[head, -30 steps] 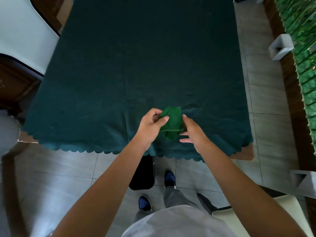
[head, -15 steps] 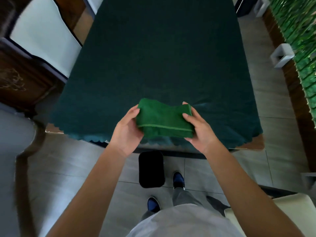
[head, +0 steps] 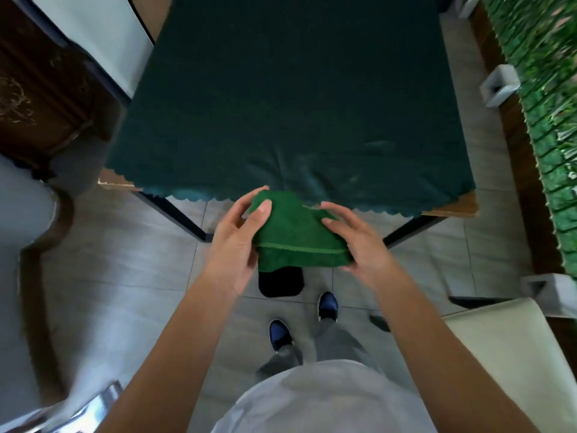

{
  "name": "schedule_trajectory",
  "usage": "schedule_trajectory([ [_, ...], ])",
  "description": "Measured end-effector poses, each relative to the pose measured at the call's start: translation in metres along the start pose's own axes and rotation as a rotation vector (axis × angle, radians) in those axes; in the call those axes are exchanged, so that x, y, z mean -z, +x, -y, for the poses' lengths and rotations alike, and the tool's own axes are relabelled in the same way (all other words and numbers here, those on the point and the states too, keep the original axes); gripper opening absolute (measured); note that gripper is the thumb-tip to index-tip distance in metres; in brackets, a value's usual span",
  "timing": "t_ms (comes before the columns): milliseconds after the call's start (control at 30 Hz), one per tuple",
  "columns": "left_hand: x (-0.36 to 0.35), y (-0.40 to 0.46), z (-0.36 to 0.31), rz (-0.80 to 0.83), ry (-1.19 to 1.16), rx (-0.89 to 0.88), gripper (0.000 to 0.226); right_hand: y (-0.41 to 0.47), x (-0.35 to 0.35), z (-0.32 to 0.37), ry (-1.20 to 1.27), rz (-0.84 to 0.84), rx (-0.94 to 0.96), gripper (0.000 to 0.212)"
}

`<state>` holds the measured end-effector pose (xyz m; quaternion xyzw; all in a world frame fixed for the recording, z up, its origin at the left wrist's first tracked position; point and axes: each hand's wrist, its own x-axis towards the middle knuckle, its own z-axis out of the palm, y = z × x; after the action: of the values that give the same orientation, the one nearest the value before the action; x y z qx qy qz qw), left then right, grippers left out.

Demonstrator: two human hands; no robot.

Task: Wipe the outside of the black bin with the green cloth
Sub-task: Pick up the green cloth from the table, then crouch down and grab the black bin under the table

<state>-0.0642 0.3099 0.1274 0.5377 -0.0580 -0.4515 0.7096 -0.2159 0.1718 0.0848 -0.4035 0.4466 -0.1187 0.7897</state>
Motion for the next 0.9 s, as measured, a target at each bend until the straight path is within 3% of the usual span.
schedule_trajectory([
  [167,0.01,-0.03,0.019,-0.059,0.117,-0.023,0.042,-0.022,-0.002,-0.052,0.042,0.004,-0.007,0.025],
  [267,0.02,-0.042,0.038,-0.075,0.185,-0.004,0.032,-0.036,0.015,-0.071,-0.057,-0.048,0.031,0.026],
  [400,0.039,-0.055,0.067,-0.126,0.27,0.059,0.034,-0.054,0.036,-0.097,-0.187,-0.157,0.106,0.031],
  [533,0.048,-0.071,0.103,-0.162,0.274,0.166,0.029,-0.064,0.05,-0.13,-0.28,-0.134,0.113,0.024],
  [667,0.055,-0.081,0.137,-0.138,0.28,0.217,0.047,-0.066,0.073,-0.161,-0.174,-0.082,0.077,0.02],
  [900,0.073,-0.061,0.206,-0.101,0.386,0.212,0.045,-0.035,0.113,-0.216,-0.321,-0.11,0.157,0.018],
])
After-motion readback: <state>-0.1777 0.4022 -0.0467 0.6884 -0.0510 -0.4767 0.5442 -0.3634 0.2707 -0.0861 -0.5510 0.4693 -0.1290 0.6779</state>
